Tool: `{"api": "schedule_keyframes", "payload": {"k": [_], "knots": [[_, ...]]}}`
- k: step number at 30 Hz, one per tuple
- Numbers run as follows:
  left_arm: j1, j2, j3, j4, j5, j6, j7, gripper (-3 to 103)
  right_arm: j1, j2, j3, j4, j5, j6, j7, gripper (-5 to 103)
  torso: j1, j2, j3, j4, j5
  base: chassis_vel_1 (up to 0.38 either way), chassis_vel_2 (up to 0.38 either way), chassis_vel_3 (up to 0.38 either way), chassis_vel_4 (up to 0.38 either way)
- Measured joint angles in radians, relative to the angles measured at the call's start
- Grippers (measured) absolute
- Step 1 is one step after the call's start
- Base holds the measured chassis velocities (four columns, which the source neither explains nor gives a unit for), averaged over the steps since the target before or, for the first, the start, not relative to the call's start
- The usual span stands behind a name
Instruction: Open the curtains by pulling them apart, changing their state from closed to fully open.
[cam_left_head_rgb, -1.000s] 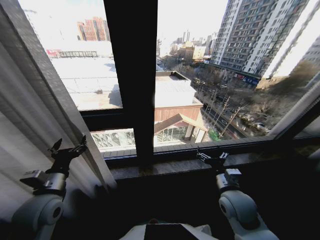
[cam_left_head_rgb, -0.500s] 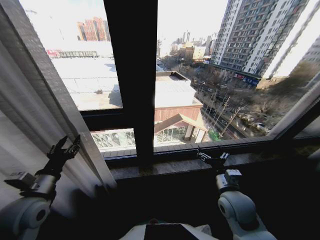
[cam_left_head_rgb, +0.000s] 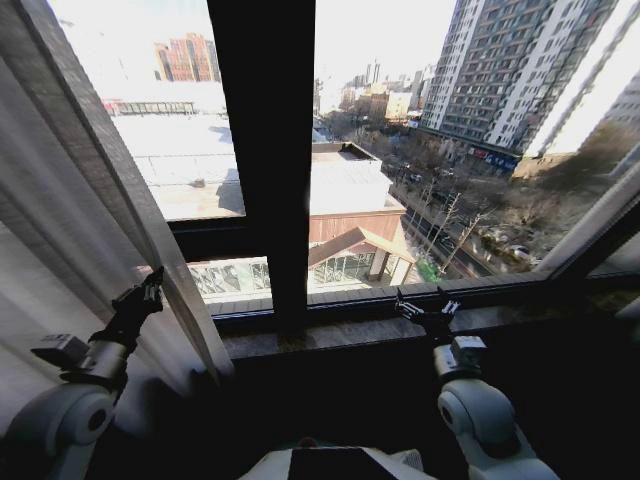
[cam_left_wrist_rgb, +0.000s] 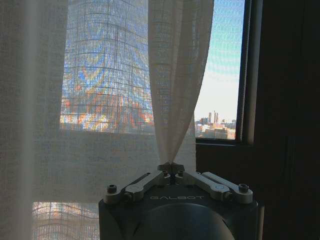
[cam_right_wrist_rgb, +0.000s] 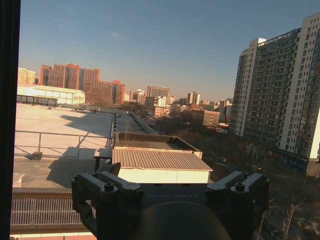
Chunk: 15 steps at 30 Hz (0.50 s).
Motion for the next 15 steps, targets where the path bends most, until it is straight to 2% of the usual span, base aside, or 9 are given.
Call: {"api": "schedule_keyframes", "payload": {"k": [3,6,15], "knots": [[0.011,-0.016,0.003,-0.010,0.015,0.000,0.000,0,-0.001,-0.005,-0.004,0.007,0.000,0.000,-0.002,100,0.000,0.000,0.000,0.0001,0.0001,0.000,0.000,0.000,0.000],[0.029,-0.039,0.002,-0.022,0.032,0.000,0.000,0,-0.006,-0.010,-0.004,0.015,0.000,0.005,-0.041,100,0.000,0.000,0.000,0.0002,0.0001,0.000,0.000,0.000,0.000],[0.049,-0.068,-0.002,-0.040,0.050,-0.001,0.000,0,-0.005,-0.014,-0.008,0.017,-0.003,0.010,-0.053,100,0.000,0.000,0.000,0.0001,0.0001,0.000,0.000,0.000,0.000]]}}
